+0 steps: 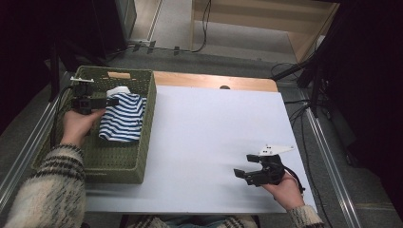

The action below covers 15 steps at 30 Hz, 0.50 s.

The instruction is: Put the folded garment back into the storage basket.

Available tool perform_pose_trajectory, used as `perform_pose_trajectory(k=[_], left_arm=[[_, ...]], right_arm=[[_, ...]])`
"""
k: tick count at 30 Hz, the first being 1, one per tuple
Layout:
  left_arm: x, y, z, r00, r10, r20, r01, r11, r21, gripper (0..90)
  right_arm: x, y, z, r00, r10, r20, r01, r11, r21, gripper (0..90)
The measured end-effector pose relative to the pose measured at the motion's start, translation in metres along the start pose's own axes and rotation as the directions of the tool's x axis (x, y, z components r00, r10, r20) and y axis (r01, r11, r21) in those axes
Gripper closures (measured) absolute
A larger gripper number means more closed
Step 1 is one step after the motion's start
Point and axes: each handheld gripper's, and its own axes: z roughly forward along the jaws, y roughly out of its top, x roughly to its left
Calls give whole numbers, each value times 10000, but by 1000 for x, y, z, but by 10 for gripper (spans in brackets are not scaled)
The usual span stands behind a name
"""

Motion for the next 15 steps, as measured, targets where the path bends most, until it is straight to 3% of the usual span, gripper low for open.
perform_pose_trajectory(k=[4,15], left_arm=[[-1,1,-3,9999,79,108,-78,9999,-81,373],[-16,5,-13,9953,768,591,-767,9970,-49,366]], right_arm=[[0,0,0,10000,-7,-12,7,10000,-17,146],[0,0,0,10000,6,51,-6,10000,-26,146]])
